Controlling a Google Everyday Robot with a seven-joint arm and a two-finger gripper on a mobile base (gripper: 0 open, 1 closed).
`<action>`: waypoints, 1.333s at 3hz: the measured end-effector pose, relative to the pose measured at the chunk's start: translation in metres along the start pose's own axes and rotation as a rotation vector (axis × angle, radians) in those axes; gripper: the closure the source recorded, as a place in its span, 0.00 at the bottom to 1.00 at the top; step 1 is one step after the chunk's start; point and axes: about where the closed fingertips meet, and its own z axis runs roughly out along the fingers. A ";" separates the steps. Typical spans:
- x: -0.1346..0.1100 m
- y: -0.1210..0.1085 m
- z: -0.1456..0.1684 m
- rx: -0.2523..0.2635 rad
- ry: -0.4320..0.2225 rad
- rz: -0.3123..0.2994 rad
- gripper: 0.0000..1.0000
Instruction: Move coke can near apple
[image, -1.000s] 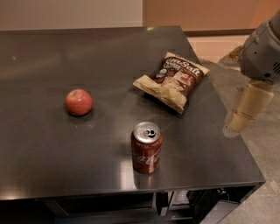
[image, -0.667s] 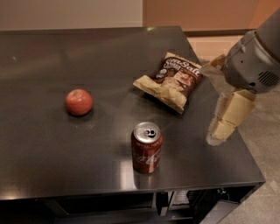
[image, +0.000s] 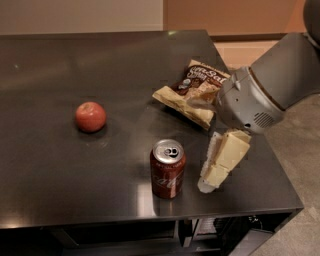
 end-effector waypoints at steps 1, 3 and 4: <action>-0.014 0.013 0.032 -0.057 -0.048 -0.036 0.00; -0.025 0.023 0.060 -0.091 -0.081 -0.055 0.19; -0.029 0.020 0.060 -0.078 -0.085 -0.058 0.41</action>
Offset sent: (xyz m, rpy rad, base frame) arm -0.0226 0.0689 -0.0500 0.1022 0.0740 0.1351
